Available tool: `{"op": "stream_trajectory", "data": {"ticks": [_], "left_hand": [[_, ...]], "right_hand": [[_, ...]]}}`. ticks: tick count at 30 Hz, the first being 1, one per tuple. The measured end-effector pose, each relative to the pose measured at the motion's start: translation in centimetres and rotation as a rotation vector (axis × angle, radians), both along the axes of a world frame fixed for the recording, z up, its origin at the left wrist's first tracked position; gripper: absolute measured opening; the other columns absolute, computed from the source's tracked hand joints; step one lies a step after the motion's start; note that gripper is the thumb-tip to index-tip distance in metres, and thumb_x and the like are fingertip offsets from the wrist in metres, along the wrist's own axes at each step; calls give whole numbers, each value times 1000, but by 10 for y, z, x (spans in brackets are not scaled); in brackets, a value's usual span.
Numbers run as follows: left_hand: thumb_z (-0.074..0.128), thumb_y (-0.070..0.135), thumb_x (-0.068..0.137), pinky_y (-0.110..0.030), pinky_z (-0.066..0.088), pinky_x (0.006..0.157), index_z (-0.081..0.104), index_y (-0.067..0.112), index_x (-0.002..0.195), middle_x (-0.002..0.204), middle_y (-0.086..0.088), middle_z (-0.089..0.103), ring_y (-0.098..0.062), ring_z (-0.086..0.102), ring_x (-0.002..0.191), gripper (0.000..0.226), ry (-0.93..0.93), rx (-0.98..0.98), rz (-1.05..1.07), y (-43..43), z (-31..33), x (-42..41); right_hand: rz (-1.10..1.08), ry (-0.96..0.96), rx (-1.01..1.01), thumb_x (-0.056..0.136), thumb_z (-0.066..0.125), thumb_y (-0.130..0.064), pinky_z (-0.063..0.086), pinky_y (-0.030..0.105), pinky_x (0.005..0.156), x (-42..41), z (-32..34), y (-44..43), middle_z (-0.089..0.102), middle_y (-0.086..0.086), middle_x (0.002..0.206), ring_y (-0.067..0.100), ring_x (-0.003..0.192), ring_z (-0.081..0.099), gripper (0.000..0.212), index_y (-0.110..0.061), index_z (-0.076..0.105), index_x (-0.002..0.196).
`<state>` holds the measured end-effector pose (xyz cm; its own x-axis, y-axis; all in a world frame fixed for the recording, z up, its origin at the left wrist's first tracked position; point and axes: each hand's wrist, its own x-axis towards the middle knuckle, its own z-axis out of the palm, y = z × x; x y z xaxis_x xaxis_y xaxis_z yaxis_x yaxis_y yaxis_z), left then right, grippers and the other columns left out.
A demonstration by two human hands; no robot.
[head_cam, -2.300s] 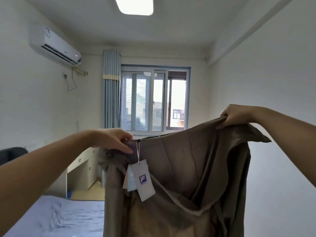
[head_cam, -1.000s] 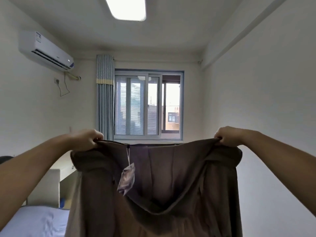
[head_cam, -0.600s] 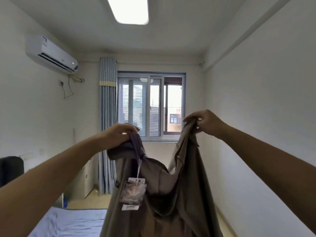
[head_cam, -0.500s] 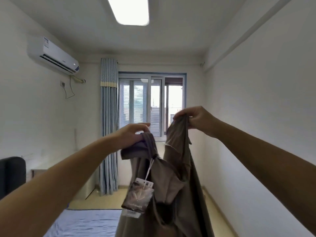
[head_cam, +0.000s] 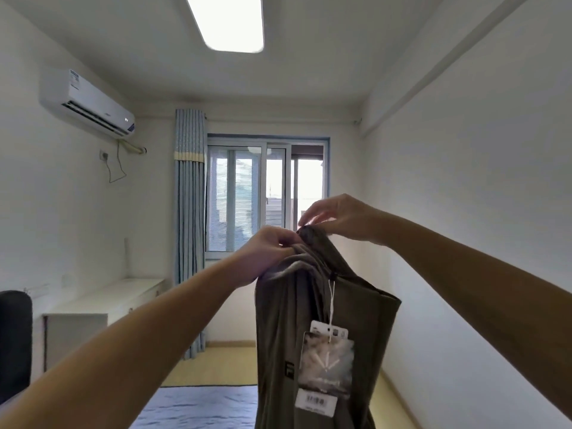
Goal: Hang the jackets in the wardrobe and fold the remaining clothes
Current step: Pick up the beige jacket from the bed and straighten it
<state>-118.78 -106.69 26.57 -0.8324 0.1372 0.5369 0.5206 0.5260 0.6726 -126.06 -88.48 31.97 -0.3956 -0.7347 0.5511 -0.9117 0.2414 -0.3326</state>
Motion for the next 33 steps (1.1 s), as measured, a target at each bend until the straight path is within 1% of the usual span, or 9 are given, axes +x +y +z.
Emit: {"op": "stream_trajectory", "data": {"ticks": [3, 6, 14, 16, 19, 21, 23, 26, 33], "left_hand": [[72, 9, 80, -18, 48, 66, 74, 15, 75, 68, 5, 67, -3, 59, 64, 8, 128, -93, 289, 0, -2, -8], [72, 19, 78, -5, 38, 51, 74, 15, 71, 63, 6, 64, -1, 54, 62, 8, 194, -153, 450, 3, 3, -8], [75, 30, 78, -14, 39, 53, 70, 22, 70, 66, 8, 61, -5, 54, 65, 13, 81, -284, 363, -3, 17, -1], [77, 28, 77, -10, 35, 50, 71, 24, 83, 65, 9, 56, -1, 47, 58, 9, 14, -400, 265, -22, 20, 5], [77, 20, 77, -8, 33, 51, 65, 20, 112, 64, 10, 46, -1, 43, 53, 37, -33, -720, 371, -61, 24, 8], [73, 16, 79, -5, 40, 68, 60, 16, 123, 82, 8, 58, -6, 55, 76, 46, -144, -975, 520, -93, 21, 2], [64, 16, 80, -24, 48, 84, 64, 14, 113, 106, -3, 63, -19, 60, 95, 32, -221, -1101, 689, -118, 16, 1], [47, 14, 77, -28, 37, 60, 54, 10, 68, 80, -9, 58, -23, 52, 68, 12, -257, -853, 903, -131, 19, 13], [50, 2, 78, -26, 35, 53, 56, 7, 69, 68, -6, 50, -23, 52, 66, 12, -15, -819, 1034, -147, 19, 11]], "right_hand": [[-100, 29, -36, 91, 60, -7, 43, 13, 62, 9, 0, 6, 63, -9, 78, 1, 67, 57, 10, -11, 69, 93], [-252, -141, 257, 94, 58, -25, 39, 18, 49, 21, -7, 0, 63, -3, 65, 6, 50, 49, 22, -6, 68, 102], [-284, -543, 300, 96, 52, -18, 40, 18, 50, 14, -25, -19, 59, 8, 70, 12, 53, 50, 19, -3, 63, 100], [-256, -700, 251, 94, 52, -16, 46, 18, 49, 5, -25, -9, 60, 9, 69, 15, 54, 56, 17, -2, 61, 94], [-257, -929, 188, 89, 48, -17, 50, 19, 51, -6, -25, 8, 57, 8, 64, 15, 52, 56, 14, -5, 55, 85], [-405, -808, 257, 92, 53, -31, 46, 19, 50, -13, -27, 14, 55, 5, 62, 13, 48, 51, 26, -8, 55, 79], [-624, -470, 412, 89, 61, -44, 47, 21, 47, -20, -29, 19, 57, 4, 62, 13, 47, 54, 37, -8, 59, 78], [-724, -222, 522, 80, 74, -38, 53, 23, 48, -28, -32, 29, 66, 8, 70, 17, 51, 65, 34, -5, 66, 81], [-855, 39, 335, 76, 68, -13, 53, 25, 54, -45, -41, 17, 62, 4, 68, 17, 56, 64, 8, -12, 60, 75]]}}
